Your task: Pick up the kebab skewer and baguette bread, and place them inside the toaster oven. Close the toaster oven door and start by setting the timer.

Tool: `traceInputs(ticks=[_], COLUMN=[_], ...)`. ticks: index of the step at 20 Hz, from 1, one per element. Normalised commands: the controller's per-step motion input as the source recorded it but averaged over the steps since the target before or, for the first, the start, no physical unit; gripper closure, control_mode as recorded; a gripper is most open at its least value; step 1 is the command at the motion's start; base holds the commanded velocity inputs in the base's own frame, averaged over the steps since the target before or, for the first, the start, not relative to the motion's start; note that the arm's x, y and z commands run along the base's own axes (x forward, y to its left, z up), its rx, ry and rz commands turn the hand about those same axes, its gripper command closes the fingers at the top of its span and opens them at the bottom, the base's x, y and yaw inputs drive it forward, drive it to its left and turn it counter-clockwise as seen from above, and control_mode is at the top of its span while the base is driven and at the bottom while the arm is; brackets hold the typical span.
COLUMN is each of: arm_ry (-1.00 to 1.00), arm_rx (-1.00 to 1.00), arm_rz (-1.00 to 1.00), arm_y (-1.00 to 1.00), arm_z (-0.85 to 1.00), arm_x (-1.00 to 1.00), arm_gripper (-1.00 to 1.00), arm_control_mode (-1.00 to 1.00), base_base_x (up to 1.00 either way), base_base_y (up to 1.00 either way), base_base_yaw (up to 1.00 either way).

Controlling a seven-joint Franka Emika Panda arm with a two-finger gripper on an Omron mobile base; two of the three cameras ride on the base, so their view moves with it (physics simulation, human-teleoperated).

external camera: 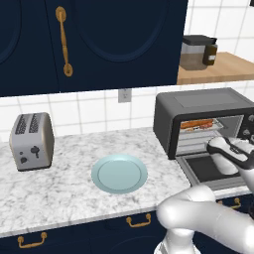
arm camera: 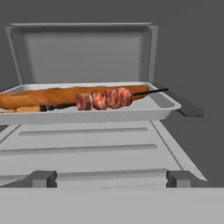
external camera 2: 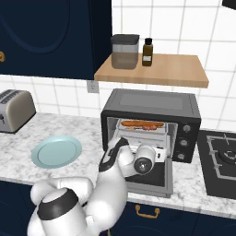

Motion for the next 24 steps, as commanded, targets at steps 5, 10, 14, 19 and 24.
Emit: traceInputs(ticks=[5,10,14,19,24], arm_ry=[0.18,0.13,0.17,0.14,0.05], arm_rx=[-0.02,0.00,0.00,0.00,0.00], arm_rz=[0.00,0.03,0.04,0.07,0.02], arm_y=[-0.34,-0.52,-0.43,-0.24,-0.01], arm_z=[0.11,-0.01,-0.07,-0.18,-0.36], arm_x=[-0.67,-0.72,-0.67,-0.61,-0.57], arm_gripper=[-1.00,-1.00,-1.00,-1.00,-1.00], arm_control_mode=[-1.00,-1.00,-1.00,-1.00,-1.00], base_base_x=[0.00,0.00,0.00,0.00,0.00], base_base_y=[0.00,0.00,0.00,0.00,0.00], base_base_yaw=[0.00,0.00,0.00,0.00,0.00])
